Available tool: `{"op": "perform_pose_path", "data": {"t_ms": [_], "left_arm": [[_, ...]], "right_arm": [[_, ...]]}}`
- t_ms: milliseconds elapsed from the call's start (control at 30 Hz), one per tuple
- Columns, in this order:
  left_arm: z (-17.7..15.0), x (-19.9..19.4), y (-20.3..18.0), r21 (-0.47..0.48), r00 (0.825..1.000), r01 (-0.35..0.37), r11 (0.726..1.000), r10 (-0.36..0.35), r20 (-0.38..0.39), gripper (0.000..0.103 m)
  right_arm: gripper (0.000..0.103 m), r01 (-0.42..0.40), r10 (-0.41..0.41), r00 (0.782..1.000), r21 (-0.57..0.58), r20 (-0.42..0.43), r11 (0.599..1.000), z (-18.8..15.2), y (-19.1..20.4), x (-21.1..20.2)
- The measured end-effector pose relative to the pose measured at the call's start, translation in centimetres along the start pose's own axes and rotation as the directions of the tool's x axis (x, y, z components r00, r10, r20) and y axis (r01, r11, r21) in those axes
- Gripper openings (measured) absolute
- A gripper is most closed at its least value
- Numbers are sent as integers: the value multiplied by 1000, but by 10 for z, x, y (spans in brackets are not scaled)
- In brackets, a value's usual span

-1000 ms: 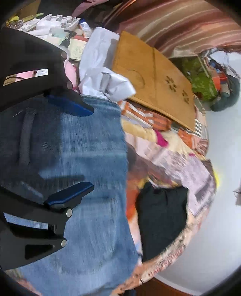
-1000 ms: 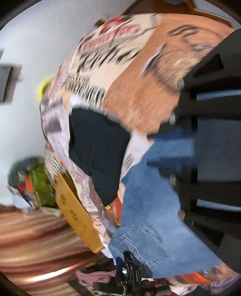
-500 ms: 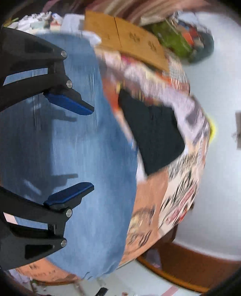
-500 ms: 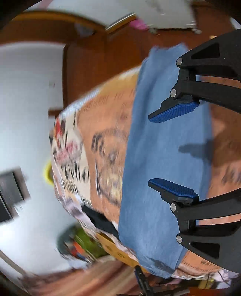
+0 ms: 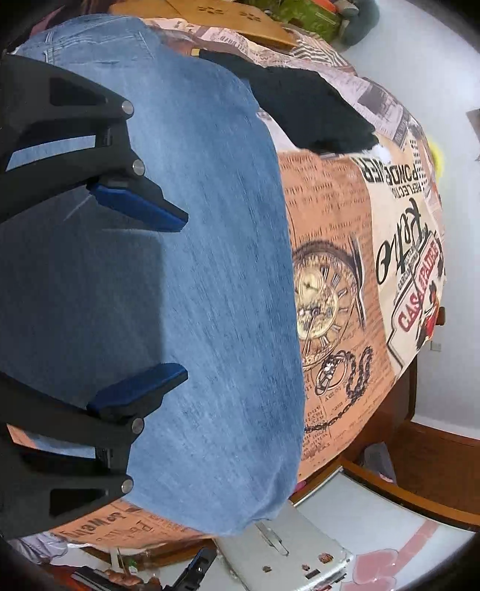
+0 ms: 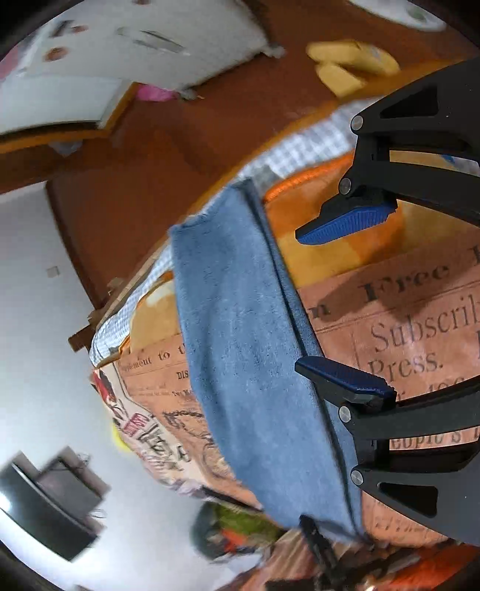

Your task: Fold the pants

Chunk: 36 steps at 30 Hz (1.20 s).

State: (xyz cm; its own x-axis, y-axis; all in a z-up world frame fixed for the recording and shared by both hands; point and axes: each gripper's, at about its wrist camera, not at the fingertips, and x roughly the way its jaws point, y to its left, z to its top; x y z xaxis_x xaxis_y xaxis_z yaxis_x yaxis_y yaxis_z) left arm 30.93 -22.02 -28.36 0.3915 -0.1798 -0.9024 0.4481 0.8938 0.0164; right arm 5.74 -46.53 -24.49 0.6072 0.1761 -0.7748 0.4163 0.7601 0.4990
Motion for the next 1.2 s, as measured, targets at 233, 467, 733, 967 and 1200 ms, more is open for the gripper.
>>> {"op": "perform_pose_path", "data": {"t_ms": [233,467,733,967,1200], "left_arm": [[1,7,-4,6,1000,-19,1000,19,2,84],[0,10,-8,15,999,-36,999,36,4,89],[-1,10,-8,15,999,-35,999,35,8,91],[-1,10,-7,12,999,-33,999,33,16,91],[-1,6,-4,-6,1000,-15,1000,15,19,90]], "right_arm": [[59,-80,82,997,124,-14,989,4,-21,23],[64,-114,113,993,151,15,982,8,-28,31],[54,-135,124,989,171,75,976,22,-39,38],[12,-120,103,989,171,108,978,33,-47,30],[11,-98,85,972,53,218,994,43,-17,-15]]}}
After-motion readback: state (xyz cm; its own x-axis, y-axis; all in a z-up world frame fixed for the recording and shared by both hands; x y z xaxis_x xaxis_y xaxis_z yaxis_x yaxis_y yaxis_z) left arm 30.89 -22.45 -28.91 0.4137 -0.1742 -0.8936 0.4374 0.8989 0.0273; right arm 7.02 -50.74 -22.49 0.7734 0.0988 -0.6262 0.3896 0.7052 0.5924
